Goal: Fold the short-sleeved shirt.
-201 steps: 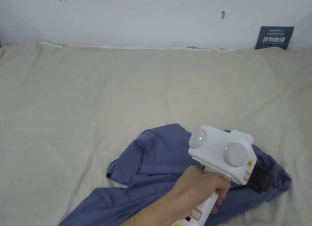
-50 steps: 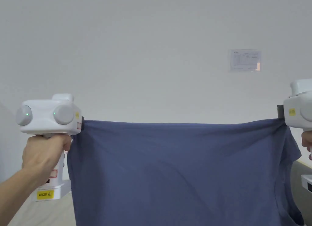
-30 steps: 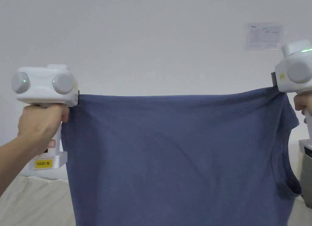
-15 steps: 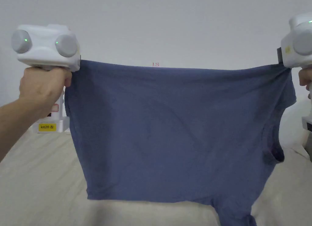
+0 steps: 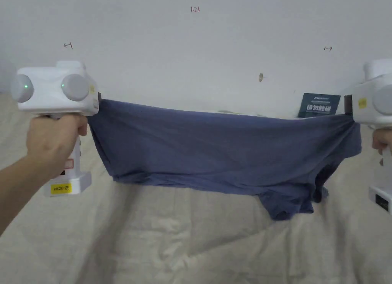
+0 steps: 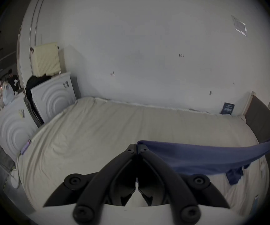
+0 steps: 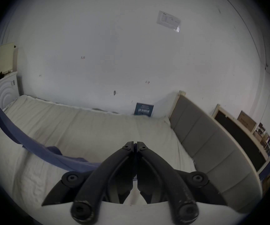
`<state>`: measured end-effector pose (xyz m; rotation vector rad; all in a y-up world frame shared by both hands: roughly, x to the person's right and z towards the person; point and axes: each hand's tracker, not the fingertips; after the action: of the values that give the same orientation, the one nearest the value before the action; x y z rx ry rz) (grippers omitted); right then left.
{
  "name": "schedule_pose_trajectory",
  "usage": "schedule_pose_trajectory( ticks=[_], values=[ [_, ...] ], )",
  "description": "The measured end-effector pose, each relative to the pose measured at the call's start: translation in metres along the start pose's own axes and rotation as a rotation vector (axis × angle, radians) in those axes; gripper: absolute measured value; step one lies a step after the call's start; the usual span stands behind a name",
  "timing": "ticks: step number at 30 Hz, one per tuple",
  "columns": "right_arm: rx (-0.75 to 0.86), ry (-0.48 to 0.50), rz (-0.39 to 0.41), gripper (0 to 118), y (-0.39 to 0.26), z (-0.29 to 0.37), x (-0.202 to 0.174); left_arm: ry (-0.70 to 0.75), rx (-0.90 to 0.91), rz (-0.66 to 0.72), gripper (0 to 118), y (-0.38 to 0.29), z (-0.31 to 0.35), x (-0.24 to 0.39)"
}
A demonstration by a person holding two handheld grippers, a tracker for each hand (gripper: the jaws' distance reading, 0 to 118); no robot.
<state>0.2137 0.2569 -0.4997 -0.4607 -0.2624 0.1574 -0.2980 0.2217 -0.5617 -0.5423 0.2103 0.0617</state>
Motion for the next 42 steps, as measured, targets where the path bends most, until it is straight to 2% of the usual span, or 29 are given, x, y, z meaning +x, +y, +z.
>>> schedule_pose_trajectory(
  ticks=[2, 7, 11, 15, 16, 20, 22, 23, 33, 37, 38, 39, 40, 41, 42],
  values=[
    [-0.040, 0.032, -0.001, 1, -0.030, 0.017, 0.007, -0.067, -0.072, 0.007, 0, -0.034, 0.012, -0.011],
    [-0.102, 0.083, -0.025, 1, -0.113, 0.073, 0.014, -0.044, -0.152, -0.125, 0, -0.115, 0.061, -0.043],
    [-0.150, 0.101, -0.073, 1, -0.170, 0.120, 0.020, -0.071, -0.190, -0.107, 0, -0.170, 0.106, -0.069],
    [-0.219, 0.105, -0.048, 1, -0.228, 0.163, 0.022, -0.083, -0.260, -0.119, 0, -0.224, 0.146, -0.091],
    [-0.238, 0.118, -0.093, 1, -0.244, 0.173, 0.024, -0.083, -0.281, -0.126, 0, -0.237, 0.155, -0.095],
    [-0.329, 0.128, -0.095, 1, -0.298, 0.192, 0.032, -0.106, -0.334, -0.138, 0, -0.281, 0.181, -0.113],
    [-0.355, 0.114, -0.118, 1, -0.319, 0.202, 0.037, -0.113, -0.358, -0.114, 0, -0.297, 0.188, -0.124],
    [-0.369, 0.115, -0.157, 1, -0.330, 0.206, 0.040, -0.106, -0.359, -0.108, 0, -0.303, 0.192, -0.129],
    [-0.465, 0.101, -0.152, 1, -0.380, 0.225, 0.046, -0.126, -0.454, -0.102, 0, -0.348, 0.206, -0.141],
    [-0.516, 0.090, -0.090, 2, -0.391, 0.217, 0.035, -0.125, -0.497, -0.097, 0, -0.359, 0.197, -0.140],
    [-0.524, 0.085, -0.084, 3, -0.394, 0.214, 0.034, -0.125, -0.501, -0.098, 0, -0.362, 0.194, -0.139],
    [-0.541, 0.074, -0.091, 10, -0.396, 0.211, 0.033, -0.122, -0.518, -0.098, 0, -0.364, 0.192, -0.138],
    [-0.574, 0.060, -0.125, 28, -0.399, 0.210, 0.035, -0.121, -0.532, -0.086, 11, -0.366, 0.193, -0.136],
    [-0.585, 0.037, -0.145, 62, -0.401, 0.210, 0.036, -0.129, -0.554, -0.062, 43, -0.368, 0.193, -0.137],
    [-0.575, 0.019, -0.161, 101, -0.403, 0.212, 0.039, -0.123, -0.560, -0.059, 103, -0.368, 0.193, -0.137]
  ],
)
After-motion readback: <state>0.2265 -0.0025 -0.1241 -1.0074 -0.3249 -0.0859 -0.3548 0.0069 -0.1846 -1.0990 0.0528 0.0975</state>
